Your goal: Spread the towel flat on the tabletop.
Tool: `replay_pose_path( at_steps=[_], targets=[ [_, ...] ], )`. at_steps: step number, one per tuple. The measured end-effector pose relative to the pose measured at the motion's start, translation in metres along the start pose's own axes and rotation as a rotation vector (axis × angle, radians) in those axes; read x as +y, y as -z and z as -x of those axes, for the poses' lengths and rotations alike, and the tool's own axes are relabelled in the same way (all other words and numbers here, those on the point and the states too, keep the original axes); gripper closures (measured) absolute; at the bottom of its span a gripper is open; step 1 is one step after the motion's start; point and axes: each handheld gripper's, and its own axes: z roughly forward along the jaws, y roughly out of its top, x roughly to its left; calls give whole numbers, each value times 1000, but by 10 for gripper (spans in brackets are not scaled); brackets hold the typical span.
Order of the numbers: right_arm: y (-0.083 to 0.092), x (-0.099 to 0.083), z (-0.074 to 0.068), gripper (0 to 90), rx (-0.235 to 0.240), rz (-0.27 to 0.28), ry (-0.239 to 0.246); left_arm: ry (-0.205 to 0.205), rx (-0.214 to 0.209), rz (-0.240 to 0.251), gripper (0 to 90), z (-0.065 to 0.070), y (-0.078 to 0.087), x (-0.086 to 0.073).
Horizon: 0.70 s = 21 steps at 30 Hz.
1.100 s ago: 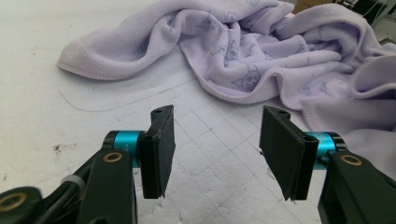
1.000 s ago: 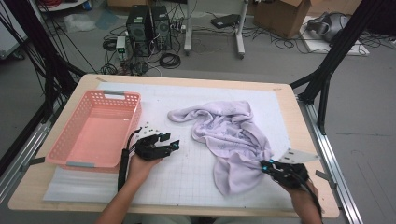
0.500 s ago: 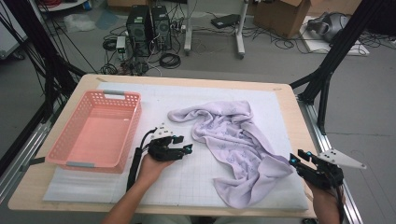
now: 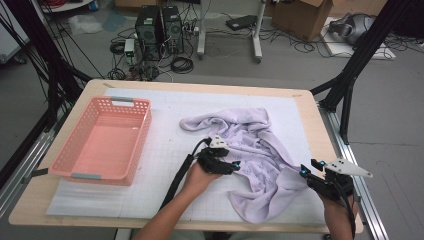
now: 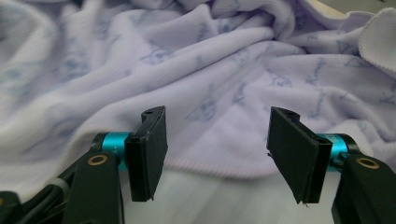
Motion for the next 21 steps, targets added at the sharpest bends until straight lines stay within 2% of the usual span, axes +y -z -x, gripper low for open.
replay_pose_path(
  at_steps=[2, 3, 4, 7, 8, 9, 12, 14, 15, 16, 18, 20, 21],
  targets=[
    [1, 0, 2, 530, -1, 8, -12, -8, 3, -4, 385, 4, -5, 2],
    [1, -1, 2, 516, 0, 13, -22, -26, 7, -30, 383, 11, -16, 5],
    [1, -1, 3, 516, 1, 15, -25, -26, 7, -30, 383, 11, -16, 5],
    [0, -2, 4, 514, 2, 11, -25, -62, -10, -86, 382, 25, -33, 5],
    [0, -3, 4, 515, 1, 12, -28, -62, -10, -86, 360, 25, -33, 5],
    [0, -3, 5, 514, 2, 12, -30, -101, 9, -90, 356, 30, -36, 5],
    [-1, -3, 5, 513, 4, 13, -34, -117, 21, -89, 354, 34, -38, 5],
    [-1, -3, 4, 511, 5, 12, -32, -154, 50, -92, 365, 38, -39, 4],
    [-2, -3, 4, 511, 6, 14, -30, -186, 37, -92, 423, 40, -38, 4],
    [-2, -3, 4, 511, 7, 12, -32, -194, 16, -90, 538, 41, -38, 4],
    [-4, -3, 3, 511, 10, 12, -30, -200, -8, -84, 690, 43, -38, 4],
    [-5, -3, 1, 511, 13, 11, -28, -181, -25, -91, 853, 40, -37, 4],
    [-5, -3, 0, 511, 14, 10, -27, -161, -30, -93, 865, 37, -35, 4]
  ],
)
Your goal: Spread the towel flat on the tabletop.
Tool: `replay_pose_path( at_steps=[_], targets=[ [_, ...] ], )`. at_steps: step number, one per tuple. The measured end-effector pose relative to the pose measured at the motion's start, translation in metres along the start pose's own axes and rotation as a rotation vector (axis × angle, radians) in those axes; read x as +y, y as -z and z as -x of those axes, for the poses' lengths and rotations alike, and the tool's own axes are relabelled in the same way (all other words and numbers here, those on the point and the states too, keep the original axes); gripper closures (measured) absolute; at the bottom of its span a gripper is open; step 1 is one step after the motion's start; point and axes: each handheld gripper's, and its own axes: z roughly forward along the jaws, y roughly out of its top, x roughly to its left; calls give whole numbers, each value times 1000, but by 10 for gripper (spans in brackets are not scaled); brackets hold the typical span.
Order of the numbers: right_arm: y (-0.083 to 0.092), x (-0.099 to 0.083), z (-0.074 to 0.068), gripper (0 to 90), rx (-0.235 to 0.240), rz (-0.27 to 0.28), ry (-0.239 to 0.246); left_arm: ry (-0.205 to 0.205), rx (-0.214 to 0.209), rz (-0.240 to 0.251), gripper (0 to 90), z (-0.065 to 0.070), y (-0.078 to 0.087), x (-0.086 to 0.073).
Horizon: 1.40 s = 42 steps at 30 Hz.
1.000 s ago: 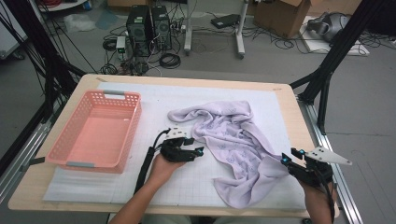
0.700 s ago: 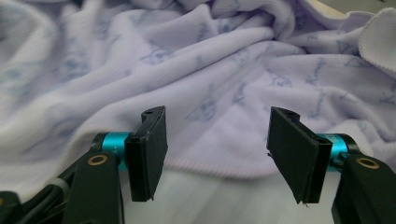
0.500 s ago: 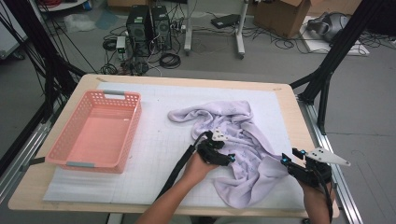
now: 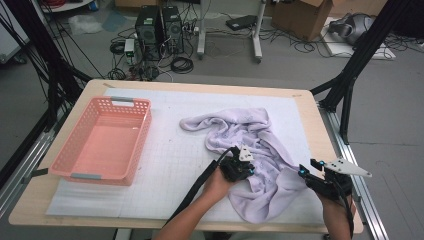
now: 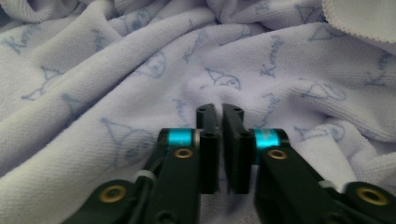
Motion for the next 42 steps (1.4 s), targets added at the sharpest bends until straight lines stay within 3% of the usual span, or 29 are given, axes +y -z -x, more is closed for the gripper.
replay_pose_path(
  at_steps=[3, 4, 5, 8, 14, 17, 18, 19, 20, 22, 23, 26, 28, 33, 34, 37, 39, 42],
  targets=[
    [1, 0, 0, 511, 2, 1, -3, 26, 21, 9, 873, -8, 6, -3],
    [1, -1, 0, 512, 3, 0, -6, 47, 28, 23, 874, -14, 12, -6],
    [0, -1, 1, 511, 2, 0, -4, 107, 35, 44, 874, -28, 23, -12],
    [0, -1, 0, 511, 5, 0, -12, 162, 68, 67, 874, -49, 43, -22],
    [-2, 1, -3, 511, 10, -6, -5, 222, 138, 94, 874, -80, 75, -40],
    [-3, 1, -6, 511, 16, -7, -6, 244, 163, 104, 875, -88, 83, -45],
    [-4, 2, -6, 511, 19, -6, -2, 265, 196, 111, 875, -96, 92, -51],
    [-4, 2, -6, 511, 19, -6, -2, 265, 196, 111, 875, -96, 92, -51],
    [-5, 2, -8, 511, 25, -8, -4, 294, 240, 122, 875, -105, 100, -57],
    [-7, 2, -10, 511, 31, -14, 1, 318, 284, 137, 875, -112, 109, -64],
    [-9, 3, -11, 512, 36, -16, 1, 330, 296, 144, 875, -114, 112, -67],
    [-16, 6, -16, 515, 56, -23, 11, 318, 299, 138, 872, -117, 119, -74],
    [-24, 9, -20, 519, 76, -23, 17, 313, 305, 161, 869, -116, 123, -76],
    [-52, 24, -33, 579, 130, -37, 54, 290, 295, 159, 859, -113, 127, -79],
    [-60, 28, -36, 594, 148, -44, 48, 293, 284, 155, 829, -112, 126, -80],
    [-84, 37, -44, 605, 194, -56, 60, 320, 261, 144, 570, -111, 125, -81],
    [-105, 43, -53, 607, 236, -83, 80, 316, 245, 110, 501, -108, 123, -84],
    [-127, 49, -63, 610, 255, -111, 97, 315, 245, 107, 449, -108, 120, -83]
  ],
)
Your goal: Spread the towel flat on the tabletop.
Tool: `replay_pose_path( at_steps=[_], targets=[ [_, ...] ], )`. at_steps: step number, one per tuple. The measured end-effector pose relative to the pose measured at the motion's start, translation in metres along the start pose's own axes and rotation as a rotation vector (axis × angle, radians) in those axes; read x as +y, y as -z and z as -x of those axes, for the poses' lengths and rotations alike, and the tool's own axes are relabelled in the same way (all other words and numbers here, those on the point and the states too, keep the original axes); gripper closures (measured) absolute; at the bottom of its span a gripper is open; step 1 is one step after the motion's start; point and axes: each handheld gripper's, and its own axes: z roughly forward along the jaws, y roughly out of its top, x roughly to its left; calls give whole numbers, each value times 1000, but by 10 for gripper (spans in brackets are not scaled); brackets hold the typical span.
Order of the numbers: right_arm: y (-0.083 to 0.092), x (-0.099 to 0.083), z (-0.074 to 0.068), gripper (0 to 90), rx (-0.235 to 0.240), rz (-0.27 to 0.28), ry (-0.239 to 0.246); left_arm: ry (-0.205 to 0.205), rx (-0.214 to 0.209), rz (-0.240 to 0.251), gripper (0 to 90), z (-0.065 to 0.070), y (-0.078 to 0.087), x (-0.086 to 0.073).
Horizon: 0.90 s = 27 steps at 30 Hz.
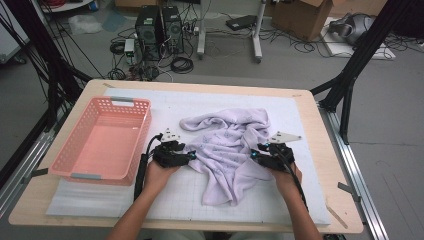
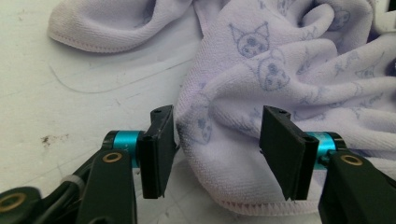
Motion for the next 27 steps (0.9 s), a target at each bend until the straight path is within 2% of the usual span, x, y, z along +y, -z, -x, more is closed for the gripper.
replay_pose_path(
  at_steps=[2, 3, 4, 6, 7, 9, 10, 12, 13, 14, 15, 18, 20, 21, 22, 23, 24, 25, 27],
  targets=[
    [-12, 4, -2, 658, -16, -46, 26, 5, -1, 0, 448, 1, -4, 0],
    [-17, 6, -2, 711, -38, -65, 46, 10, -5, -6, 448, 1, -6, -1],
    [-21, 7, -2, 814, -59, -85, 61, 8, -2, -14, 449, 2, -8, -1],
    [-24, 8, 4, 848, -132, -108, 89, -7, 19, -30, 494, 5, -10, 0],
    [-24, 9, 10, 852, -159, -106, 75, -21, 44, -35, 561, 6, -10, 0],
    [-22, 9, 22, 856, -203, -97, 39, -52, 82, -25, 753, 9, -10, 1],
    [-19, 10, 32, 858, -227, -88, 7, -62, 100, -28, 829, 11, -11, 2],
    [-15, 9, 46, 858, -271, -73, -36, -55, 119, -28, 846, 11, -13, 3],
    [-13, 9, 52, 858, -291, -68, -47, -40, 137, -11, 851, 10, -13, 5],
    [-10, 8, 60, 858, -326, -54, -75, -28, 143, -4, 854, 8, -13, 7],
    [-8, 7, 66, 859, -341, -35, -101, -18, 150, 8, 855, 7, -13, 9],
    [-2, 5, 77, 858, -397, 25, -147, -6, 186, 48, 858, 6, -16, 20],
    [-2, 7, 78, 851, -395, 35, -156, 4, 211, 65, 857, 3, -18, 30],
    [-2, 8, 77, 830, -390, 35, -159, 31, 210, 92, 856, 2, -19, 31],
    [-2, 9, 76, 764, -374, 42, -170, 72, 182, 99, 845, -1, -18, 31],
    [0, 9, 74, 699, -376, 55, -176, 101, 158, 94, 793, -4, -19, 30],
    [2, 9, 72, 689, -360, 79, -194, 111, 145, 76, 668, -5, -19, 28],
    [5, 9, 71, 665, -341, 102, -197, 105, 130, 56, 582, -4, -19, 25],
    [12, 7, 64, 610, -306, 124, -184, 82, 109, 61, 524, -2, -16, 20]
  ],
)
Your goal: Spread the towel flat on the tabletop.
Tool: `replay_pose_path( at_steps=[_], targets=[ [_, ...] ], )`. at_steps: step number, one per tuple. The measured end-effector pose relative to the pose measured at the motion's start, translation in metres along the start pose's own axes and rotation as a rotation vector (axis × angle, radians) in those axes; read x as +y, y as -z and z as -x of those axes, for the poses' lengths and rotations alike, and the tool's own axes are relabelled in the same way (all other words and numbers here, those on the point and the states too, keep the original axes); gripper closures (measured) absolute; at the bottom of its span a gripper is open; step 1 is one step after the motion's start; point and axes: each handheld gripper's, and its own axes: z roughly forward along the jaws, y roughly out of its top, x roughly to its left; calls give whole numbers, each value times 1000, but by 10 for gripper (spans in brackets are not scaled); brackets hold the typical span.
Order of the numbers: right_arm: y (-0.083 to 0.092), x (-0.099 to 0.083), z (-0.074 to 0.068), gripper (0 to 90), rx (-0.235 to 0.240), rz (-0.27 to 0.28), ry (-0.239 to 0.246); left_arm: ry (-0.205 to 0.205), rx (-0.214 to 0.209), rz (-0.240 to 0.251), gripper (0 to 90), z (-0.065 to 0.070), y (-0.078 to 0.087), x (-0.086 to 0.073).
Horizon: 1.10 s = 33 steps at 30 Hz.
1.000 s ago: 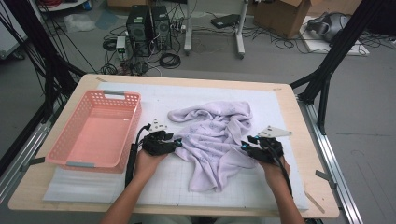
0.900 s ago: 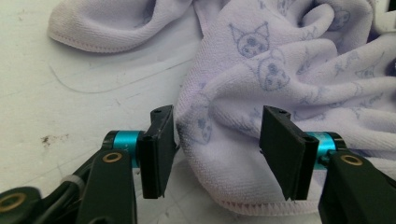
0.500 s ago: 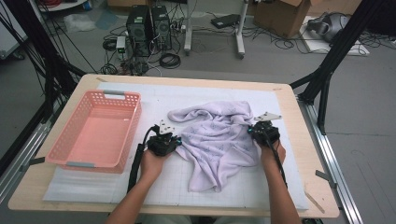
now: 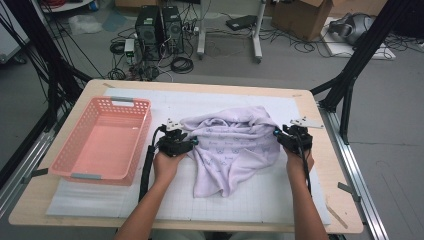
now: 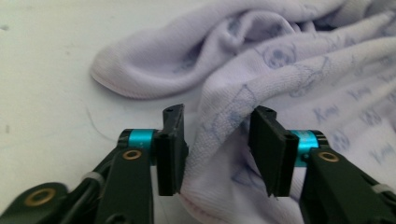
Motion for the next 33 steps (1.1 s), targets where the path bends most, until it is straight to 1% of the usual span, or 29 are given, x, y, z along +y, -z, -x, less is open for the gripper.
replay_pose_path(
  at_steps=[1, 2, 3, 4, 5, 6, 7, 8, 9, 10, 11, 12, 13, 14, 15, 16, 17, 18, 19, 20, 21, 22, 24, 26, 31, 33],
  targets=[
    [2, -1, -1, 582, 19, 4, 2, -11, 3, 3, 497, 2, 2, -4],
    [7, -1, -2, 569, 40, 6, -2, -23, -8, 2, 474, 3, 4, -6],
    [12, -2, -3, 563, 59, 17, -4, -35, -26, -21, 459, 4, 5, -7],
    [16, -2, -4, 545, 77, 24, -9, -62, -31, -39, 444, 6, 6, -8],
    [21, -2, -6, 533, 93, 40, -16, -78, -34, -33, 425, 9, 9, -8],
    [25, -2, -8, 532, 128, 49, -15, -83, -43, -8, 425, 12, 12, -9],
    [27, -2, -11, 529, 164, 53, -13, -93, -49, -1, 427, 13, 16, -10],
    [28, -2, -15, 527, 190, 44, 9, -93, -49, -1, 425, 13, 16, -10],
    [28, -3, -20, 527, 220, 26, 23, -108, -72, 1, 424, 14, 22, -12],
    [28, -4, -25, 528, 253, 11, 33, -108, -82, 0, 425, 14, 24, -14],
    [26, -5, -29, 527, 276, 3, 48, -116, -88, -9, 425, 14, 26, -15],
    [24, -7, -36, 527, 304, -26, 60, -127, -91, -5, 425, 15, 27, -18],
    [20, -9, -42, 526, 336, -51, 79, -141, -95, -14, 427, 15, 29, -20],
    [14, -11, -48, 522, 382, -81, 89, -148, -94, -14, 426, 16, 31, -22],
    [10, -13, -54, 521, 398, -104, 105, -147, -97, -12, 428, 16, 32, -23],
    [6, -14, -59, 524, 398, -126, 125, -151, -101, -15, 428, 15, 33, -25],
    [2, -15, -63, 547, 395, -147, 149, -152, -100, -17, 431, 14, 34, -26],
    [-1, -16, -66, 619, 405, -166, 159, -147, -99, -20, 431, 14, 34, -27],
    [-3, -17, -67, 711, 421, -182, 174, -150, -101, -22, 432, 13, 35, -28],
    [-2, -18, -68, 802, 432, -195, 198, -149, -103, -24, 434, 13, 37, -28],
    [1, -18, -68, 850, 431, -198, 220, -149, -103, -24, 434, 13, 37, -28],
    [6, -19, -67, 861, 434, -190, 228, -146, -108, -20, 436, 13, 38, -29],
    [19, -21, -60, 861, 431, -157, 235, -150, -110, -16, 442, 12, 40, -31],
    [33, -27, -49, 861, 431, -138, 239, -146, -110, -17, 443, 12, 40, -32],
    [62, -45, -19, 860, 414, -129, 255, -143, -120, -18, 443, 14, 40, -32],
    [72, -53, -7, 860, 426, -127, 250, -140, -121, -19, 443, 14, 41, -32]
  ],
)
